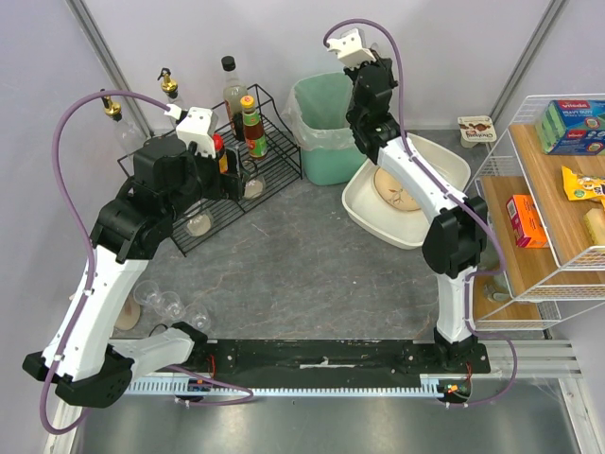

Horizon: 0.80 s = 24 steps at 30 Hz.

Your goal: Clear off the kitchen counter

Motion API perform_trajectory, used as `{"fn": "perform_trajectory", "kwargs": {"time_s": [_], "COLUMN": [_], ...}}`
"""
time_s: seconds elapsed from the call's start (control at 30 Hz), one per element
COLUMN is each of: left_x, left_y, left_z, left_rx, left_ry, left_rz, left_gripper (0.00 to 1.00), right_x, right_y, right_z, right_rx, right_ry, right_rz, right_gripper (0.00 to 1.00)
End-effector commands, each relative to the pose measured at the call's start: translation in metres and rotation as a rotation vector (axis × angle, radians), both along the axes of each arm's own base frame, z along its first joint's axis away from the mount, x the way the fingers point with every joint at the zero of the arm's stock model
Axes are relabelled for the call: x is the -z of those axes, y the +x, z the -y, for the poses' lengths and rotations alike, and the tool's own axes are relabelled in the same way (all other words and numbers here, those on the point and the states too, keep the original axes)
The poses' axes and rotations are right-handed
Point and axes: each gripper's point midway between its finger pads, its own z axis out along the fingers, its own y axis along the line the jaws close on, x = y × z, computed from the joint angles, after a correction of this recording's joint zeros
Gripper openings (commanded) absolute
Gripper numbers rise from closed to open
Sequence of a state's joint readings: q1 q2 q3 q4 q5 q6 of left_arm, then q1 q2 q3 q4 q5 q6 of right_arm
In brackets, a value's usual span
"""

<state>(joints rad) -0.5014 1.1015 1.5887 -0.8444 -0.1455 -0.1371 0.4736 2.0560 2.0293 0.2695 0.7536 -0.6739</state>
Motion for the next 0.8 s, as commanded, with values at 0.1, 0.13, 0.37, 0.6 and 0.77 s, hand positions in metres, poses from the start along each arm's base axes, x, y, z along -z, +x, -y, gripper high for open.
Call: {"fn": "perform_trajectory", "kwargs": {"time_s": [0.1,0.13,0.37,0.6,0.77], "left_x": [-0.006,-0.006,-0.006,-0.009,-0.009], "left_y": [-0.003,-0.003,-0.005,-0.002,0.000], "left_z": [0.003,0.004,0.005,0.014,0.020], "left_rx": [0.017,0.018,0.028,0.066,0.088], "left_ry": [-0.024,-0.025,-0.030,-0.043,-0.055], "left_rz": [0.011,0.010,0.009,0.019,0.018], "left_gripper": [0.88,0.88,0.88,0.88,0.89], "right_x": [-0.048,-0.050,-0.059,-0.037,0.005], "right_y": [-0.017,-0.018,-0.055,-0.104,-0.124], "right_z": [0.001,0.004,0.041,0.088,0.119], "right_rx": [-0.006,0.011,0.155,0.342,0.393], "right_ry": [-0.014,0.017,0.295,0.428,0.497], "right_rz": [0.124,0.133,0.165,0.136,0.055], "right_gripper": [0.00,0.00,0.00,0.00,0.00]}}
